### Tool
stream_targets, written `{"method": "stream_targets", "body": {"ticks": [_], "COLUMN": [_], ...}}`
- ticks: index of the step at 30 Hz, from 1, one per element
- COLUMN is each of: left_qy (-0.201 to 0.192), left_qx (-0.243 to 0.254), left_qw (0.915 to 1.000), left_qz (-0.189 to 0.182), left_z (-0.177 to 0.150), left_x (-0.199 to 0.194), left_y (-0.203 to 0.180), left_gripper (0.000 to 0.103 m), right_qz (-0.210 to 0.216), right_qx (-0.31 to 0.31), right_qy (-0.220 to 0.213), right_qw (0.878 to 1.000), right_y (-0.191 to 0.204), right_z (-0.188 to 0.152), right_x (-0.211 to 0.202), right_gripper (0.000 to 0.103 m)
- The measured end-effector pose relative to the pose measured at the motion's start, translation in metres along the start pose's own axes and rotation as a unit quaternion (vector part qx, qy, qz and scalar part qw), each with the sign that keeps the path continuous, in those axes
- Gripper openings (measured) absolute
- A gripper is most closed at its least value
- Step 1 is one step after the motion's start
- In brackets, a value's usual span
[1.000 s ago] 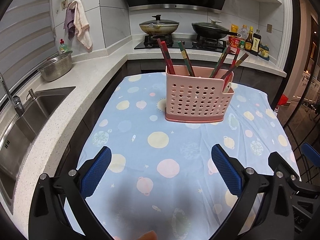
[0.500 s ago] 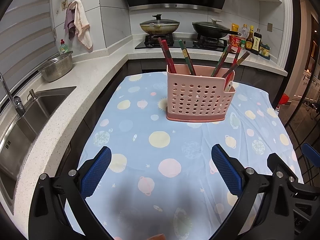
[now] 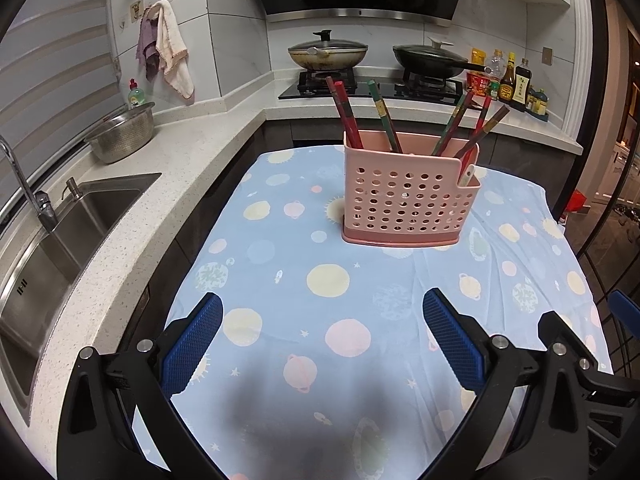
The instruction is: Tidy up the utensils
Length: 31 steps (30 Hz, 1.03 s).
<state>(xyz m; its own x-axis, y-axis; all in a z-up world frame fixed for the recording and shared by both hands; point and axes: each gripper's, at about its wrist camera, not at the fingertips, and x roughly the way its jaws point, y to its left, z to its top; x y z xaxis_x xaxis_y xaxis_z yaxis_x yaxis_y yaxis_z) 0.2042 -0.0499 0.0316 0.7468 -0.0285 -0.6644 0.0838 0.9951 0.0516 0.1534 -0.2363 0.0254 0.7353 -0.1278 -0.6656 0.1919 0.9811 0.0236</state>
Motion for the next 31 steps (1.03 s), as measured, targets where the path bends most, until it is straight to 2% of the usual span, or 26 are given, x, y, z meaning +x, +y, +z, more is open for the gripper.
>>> {"method": "stream_targets", "body": {"ticks": [7, 26, 31], "left_qy": [0.008, 0.004, 0.007], "left_qx": [-0.013, -0.003, -0.003], "left_qw": [0.9999, 0.9999, 1.0], "left_qz": [0.002, 0.013, 0.006], "left_z": [-0.0014, -0.0013, -0.0012], "left_x": [0.0048, 0.0036, 0.0048], "left_y": [0.0048, 0.002, 0.003], "left_gripper": [0.096, 0.096, 0.096], "right_qz": [-0.001, -0.001, 0.0], "right_qx": [0.001, 0.002, 0.002], "right_qy": [0.001, 0.004, 0.004], "right_qw": [1.0, 1.0, 1.0], "right_y": [-0.0001, -0.0009, -0.0009], "right_z": [0.0001, -0.0003, -0.0003], "right_x": [0.0003, 0.0029, 0.0028], "right_gripper": [0.097, 0.097, 0.097]}}
